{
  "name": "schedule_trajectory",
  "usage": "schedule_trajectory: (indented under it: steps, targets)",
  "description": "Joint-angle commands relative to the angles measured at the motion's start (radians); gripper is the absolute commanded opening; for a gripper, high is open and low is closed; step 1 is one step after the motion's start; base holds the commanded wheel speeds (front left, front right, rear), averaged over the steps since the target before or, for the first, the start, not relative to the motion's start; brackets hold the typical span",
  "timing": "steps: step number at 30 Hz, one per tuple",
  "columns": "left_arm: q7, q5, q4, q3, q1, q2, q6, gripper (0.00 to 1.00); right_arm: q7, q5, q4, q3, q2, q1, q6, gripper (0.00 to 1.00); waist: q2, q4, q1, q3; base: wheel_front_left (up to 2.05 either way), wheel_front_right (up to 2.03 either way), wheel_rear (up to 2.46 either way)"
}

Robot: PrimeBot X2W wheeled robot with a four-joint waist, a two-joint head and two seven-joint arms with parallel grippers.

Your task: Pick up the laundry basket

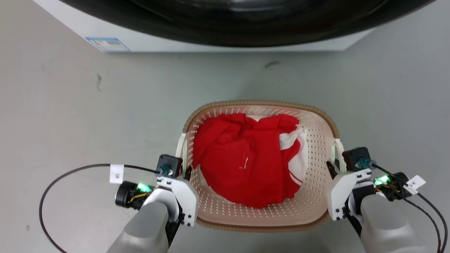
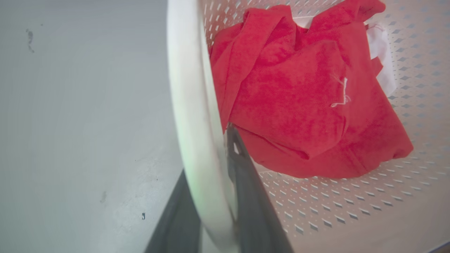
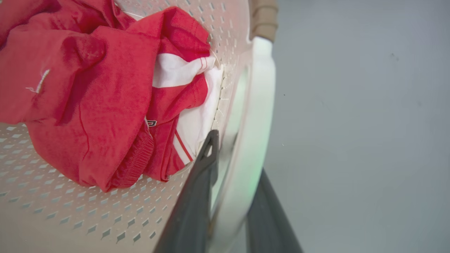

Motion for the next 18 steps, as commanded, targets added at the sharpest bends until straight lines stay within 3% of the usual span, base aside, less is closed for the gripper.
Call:
schedule_trajectory:
  steps: [1, 9, 18]
  targets:
    - [0.011, -0.012, 0.011, -0.015, 0.029, 0.005, -0.013, 0.0, -0.004, 0.01, 0.003, 0.02, -0.016, 0.013, -0.003, 0.0, 0.0, 0.036, 0.0, -0.096, 0.0, 0.0, 0.0]
    - [0.063, -0.075, 0.044, -0.046, 0.081, 0.004, -0.019, 0.0, 0.038, 0.076, 0.017, 0.133, -0.015, 0.064, -0.002, 0.0, 0.0, 0.091, 0.0, -0.258, 0.0, 0.0, 0.0]
    - [0.17, -0.106, 0.066, -0.073, 0.148, 0.004, -0.033, 0.0, 0.15, 0.274, 0.019, 0.376, -0.012, 0.156, -0.002, 0.0, 0.0, 0.11, 0.0, -0.441, 0.0, 0.0, 0.0]
